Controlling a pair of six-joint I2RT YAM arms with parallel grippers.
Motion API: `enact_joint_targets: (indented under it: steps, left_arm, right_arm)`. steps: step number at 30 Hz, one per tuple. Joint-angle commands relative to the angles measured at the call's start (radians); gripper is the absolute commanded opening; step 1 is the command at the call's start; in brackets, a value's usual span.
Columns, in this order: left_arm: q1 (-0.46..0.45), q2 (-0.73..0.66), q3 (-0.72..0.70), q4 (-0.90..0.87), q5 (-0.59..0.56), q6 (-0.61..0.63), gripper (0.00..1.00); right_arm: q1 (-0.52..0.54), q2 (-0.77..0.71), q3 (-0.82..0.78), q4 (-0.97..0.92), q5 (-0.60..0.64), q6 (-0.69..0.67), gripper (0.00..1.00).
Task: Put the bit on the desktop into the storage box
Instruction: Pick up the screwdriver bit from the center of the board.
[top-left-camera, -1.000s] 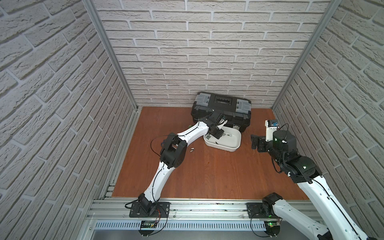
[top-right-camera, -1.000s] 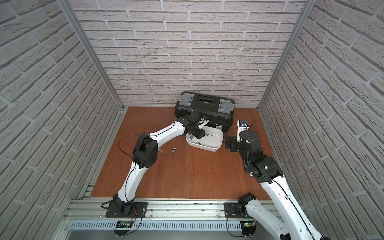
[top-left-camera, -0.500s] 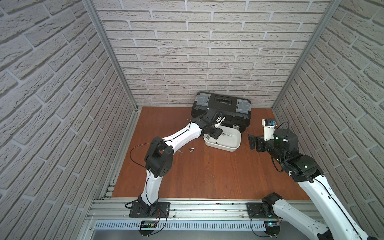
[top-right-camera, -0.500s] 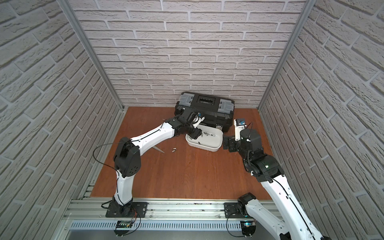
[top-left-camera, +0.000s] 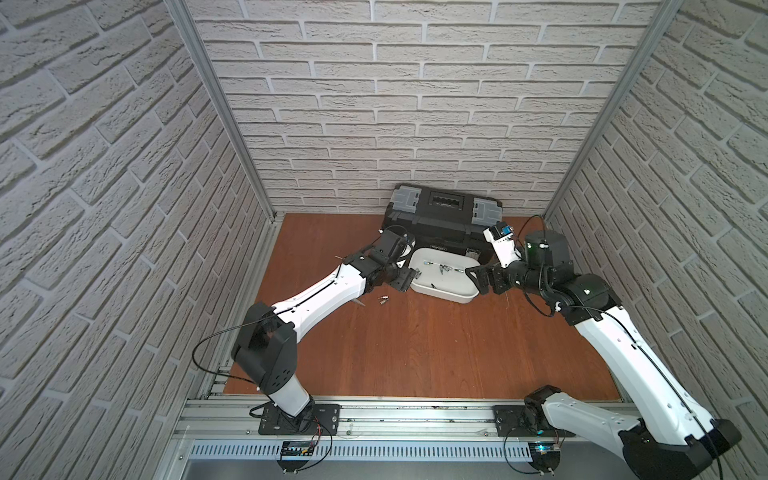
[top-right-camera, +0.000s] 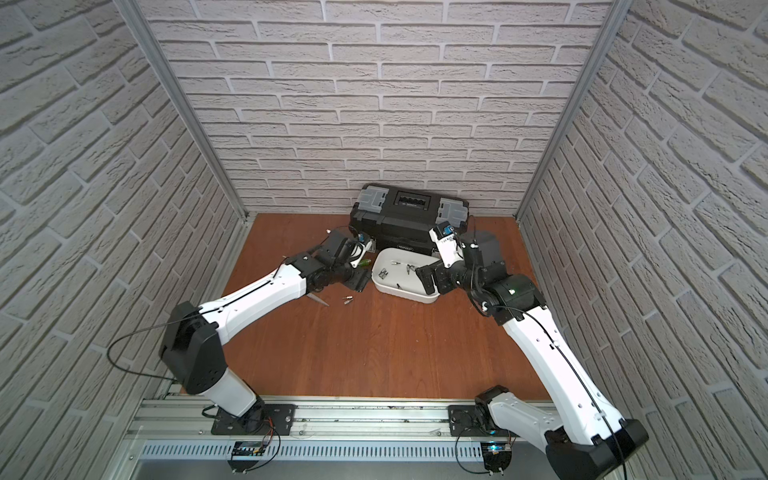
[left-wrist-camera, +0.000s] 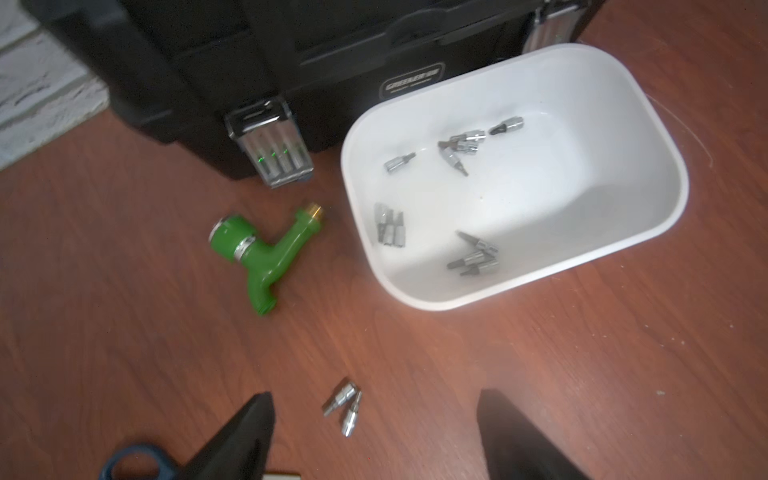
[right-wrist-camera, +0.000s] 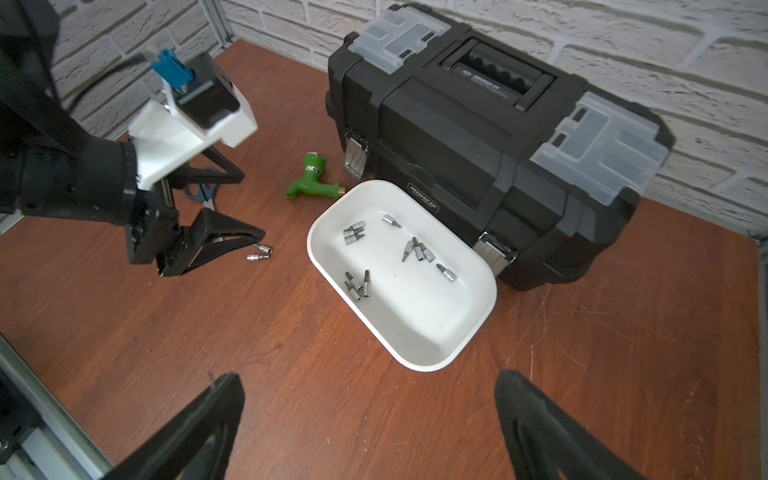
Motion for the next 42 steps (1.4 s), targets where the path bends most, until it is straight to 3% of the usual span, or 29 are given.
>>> enact_joint_targets:
  steps: [1,16,29,42]
  left_arm:
    - [0.033,-0.103,-0.086,0.035,-0.057,-0.069,0.95]
    - [0.188,-0.436,-0.41,-0.01,-0.127,-0.23,0.98]
    - [0.215,-0.56,-0.542,-0.076,-0.141,-0.316,0.98]
    - [0.22,-0.54,-0.542,-0.081,-0.151,-0.326,0.98]
  right_arm:
    - [0.04,0.057,0.037,-0.008,-0.051,-0.044,0.99]
    - [0.258,0.541,0.307,-0.038,-0.039,-0.138,0.99]
    - [0.337,0.967,0.602,-0.102,-0.069,-0.208,0.77]
    - [0.361,1.158,0.702,-0.041,-0.012,-0.153,0.58]
